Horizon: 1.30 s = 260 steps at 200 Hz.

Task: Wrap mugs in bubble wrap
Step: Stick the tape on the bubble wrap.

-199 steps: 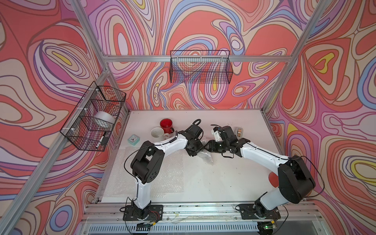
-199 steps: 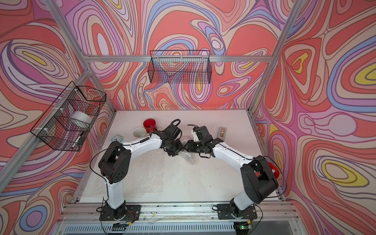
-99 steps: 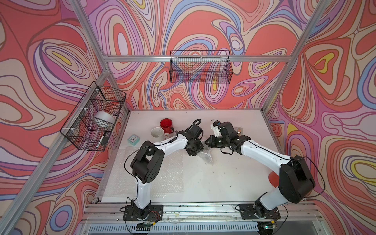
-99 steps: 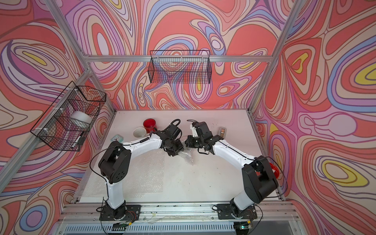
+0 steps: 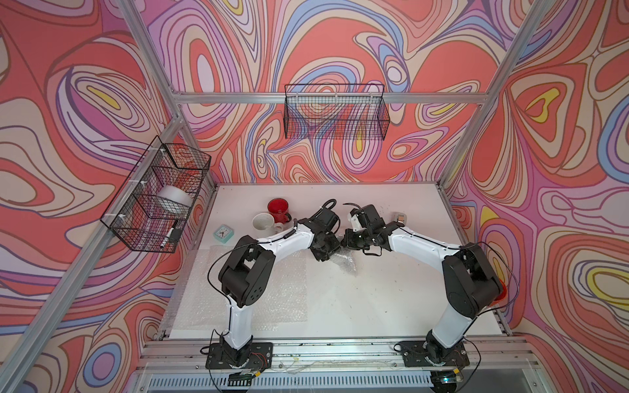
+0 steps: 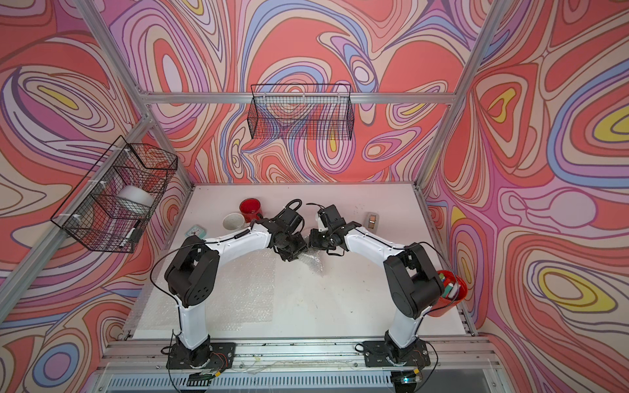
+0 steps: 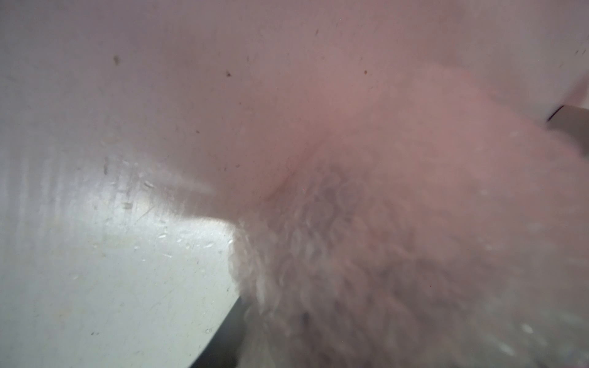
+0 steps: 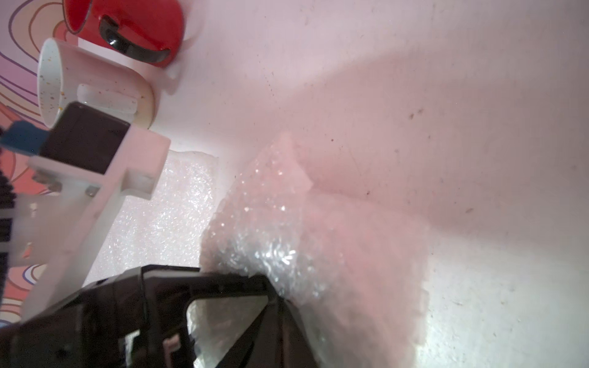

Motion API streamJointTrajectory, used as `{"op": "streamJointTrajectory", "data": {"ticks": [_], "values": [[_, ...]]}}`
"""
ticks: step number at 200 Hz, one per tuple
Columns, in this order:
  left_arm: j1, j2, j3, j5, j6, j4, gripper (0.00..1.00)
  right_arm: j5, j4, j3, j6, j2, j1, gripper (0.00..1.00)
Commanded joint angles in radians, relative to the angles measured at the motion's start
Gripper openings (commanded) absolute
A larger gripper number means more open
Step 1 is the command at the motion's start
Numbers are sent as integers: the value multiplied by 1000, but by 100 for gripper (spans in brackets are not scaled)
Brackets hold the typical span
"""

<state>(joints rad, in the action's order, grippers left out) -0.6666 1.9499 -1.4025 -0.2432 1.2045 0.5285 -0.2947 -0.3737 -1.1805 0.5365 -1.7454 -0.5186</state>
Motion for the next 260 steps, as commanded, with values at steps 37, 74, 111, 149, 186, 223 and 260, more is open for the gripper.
{"op": "streamJointTrajectory", "data": {"ticks": [37,74,111,149,186,223,260], "values": [[-7,9,14,3,0,29,43,0,15,-48,-24,16,-3,0],[-7,10,14,4,-2,31,43,48,-30,-88,-36,-20,-1,0],[-5,9,17,4,-3,32,43,88,-61,-90,-35,-64,10,0],[-5,10,19,5,-6,33,43,63,-50,-96,-30,-84,25,0],[-4,10,17,5,-5,33,43,-10,48,-92,-48,-33,30,0],[-4,16,10,2,-9,36,43,-17,55,-107,-43,-55,54,0],[-2,17,2,1,-12,43,43,-46,103,-81,-26,-93,80,0]]}}
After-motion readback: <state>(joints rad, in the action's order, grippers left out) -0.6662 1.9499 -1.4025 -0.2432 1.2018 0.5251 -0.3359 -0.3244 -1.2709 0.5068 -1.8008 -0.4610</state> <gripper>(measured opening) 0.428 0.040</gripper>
